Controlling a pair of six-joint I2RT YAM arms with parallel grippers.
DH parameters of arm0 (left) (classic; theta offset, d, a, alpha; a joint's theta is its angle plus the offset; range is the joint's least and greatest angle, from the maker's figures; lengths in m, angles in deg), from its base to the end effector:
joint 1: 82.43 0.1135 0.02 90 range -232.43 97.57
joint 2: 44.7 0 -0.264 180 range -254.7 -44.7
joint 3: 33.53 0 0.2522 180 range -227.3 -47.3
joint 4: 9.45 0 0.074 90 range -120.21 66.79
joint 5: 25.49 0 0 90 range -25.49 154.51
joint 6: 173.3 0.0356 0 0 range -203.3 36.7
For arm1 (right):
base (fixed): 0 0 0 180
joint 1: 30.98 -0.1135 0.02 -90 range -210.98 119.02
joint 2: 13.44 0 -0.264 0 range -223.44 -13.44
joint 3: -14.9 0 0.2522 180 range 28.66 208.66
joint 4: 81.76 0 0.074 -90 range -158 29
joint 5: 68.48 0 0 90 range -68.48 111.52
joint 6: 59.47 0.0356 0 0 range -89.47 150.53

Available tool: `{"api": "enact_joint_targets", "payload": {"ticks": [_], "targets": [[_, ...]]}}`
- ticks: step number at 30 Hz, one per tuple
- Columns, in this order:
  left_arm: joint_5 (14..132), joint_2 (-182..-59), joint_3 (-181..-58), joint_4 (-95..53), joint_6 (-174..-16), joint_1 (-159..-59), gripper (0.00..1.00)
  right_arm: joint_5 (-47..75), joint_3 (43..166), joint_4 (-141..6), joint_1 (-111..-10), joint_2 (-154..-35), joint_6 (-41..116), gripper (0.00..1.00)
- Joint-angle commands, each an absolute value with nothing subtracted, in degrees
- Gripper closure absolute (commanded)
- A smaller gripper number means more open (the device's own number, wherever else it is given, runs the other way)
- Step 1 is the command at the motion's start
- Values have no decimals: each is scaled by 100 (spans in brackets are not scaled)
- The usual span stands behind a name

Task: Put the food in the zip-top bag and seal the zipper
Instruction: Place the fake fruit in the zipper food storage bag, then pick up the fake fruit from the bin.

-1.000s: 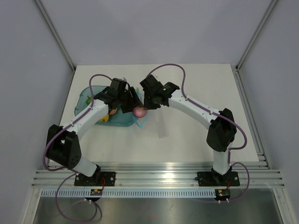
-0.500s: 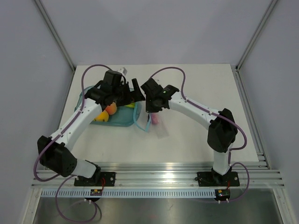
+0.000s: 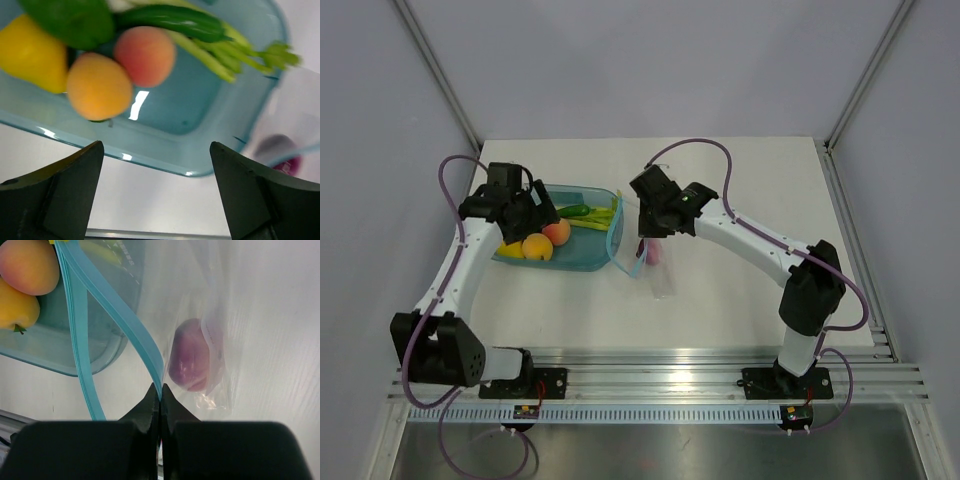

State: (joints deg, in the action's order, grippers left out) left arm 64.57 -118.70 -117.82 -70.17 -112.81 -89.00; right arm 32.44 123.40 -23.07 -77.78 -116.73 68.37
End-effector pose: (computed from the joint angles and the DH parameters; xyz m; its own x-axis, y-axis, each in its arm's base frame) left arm 0.2634 -0.0304 0.3278 -0.7231 -0.4125 -0.5540 -0.2771 0.9079 -0.3145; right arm 0.2765 0.2846 0.3058 -0.8262 0.0001 -0.5634 -0.1668 0.9551 0.2448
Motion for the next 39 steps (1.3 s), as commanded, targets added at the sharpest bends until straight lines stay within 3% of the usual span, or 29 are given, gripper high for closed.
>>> {"api": "enact_joint_targets", "payload": {"ticks": [1,5,13,21,28,32,39], "targets": [[5608,-12248,-11516,-6946,-11134,-8508,8,3303,12279,-2484,-7747,-11390,6885,100],[5660,-12844,-11480,-6804,-11151,-8436,1,3286,12279,-2502,-7747,-11372,6867,100],[5494,-13373,-11444,-6531,-11300,-8401,6,3198,12340,-2511,-7747,-11452,6850,100],[5458,-13654,-11260,-6382,-11423,-8357,3,3163,12420,-2502,-7747,-11601,6832,100],[5581,-13576,-11181,-6311,-11494,-8357,25,3154,12446,-2476,-7756,-11636,6823,100],[5625,-13260,-11269,-6452,-11494,-8357,42,3154,12411,-2502,-7738,-11592,6841,100],[5686,-12372,-11628,-6899,-11345,-8357,48,3119,12455,-2528,-7747,-11645,6867,100]]}}
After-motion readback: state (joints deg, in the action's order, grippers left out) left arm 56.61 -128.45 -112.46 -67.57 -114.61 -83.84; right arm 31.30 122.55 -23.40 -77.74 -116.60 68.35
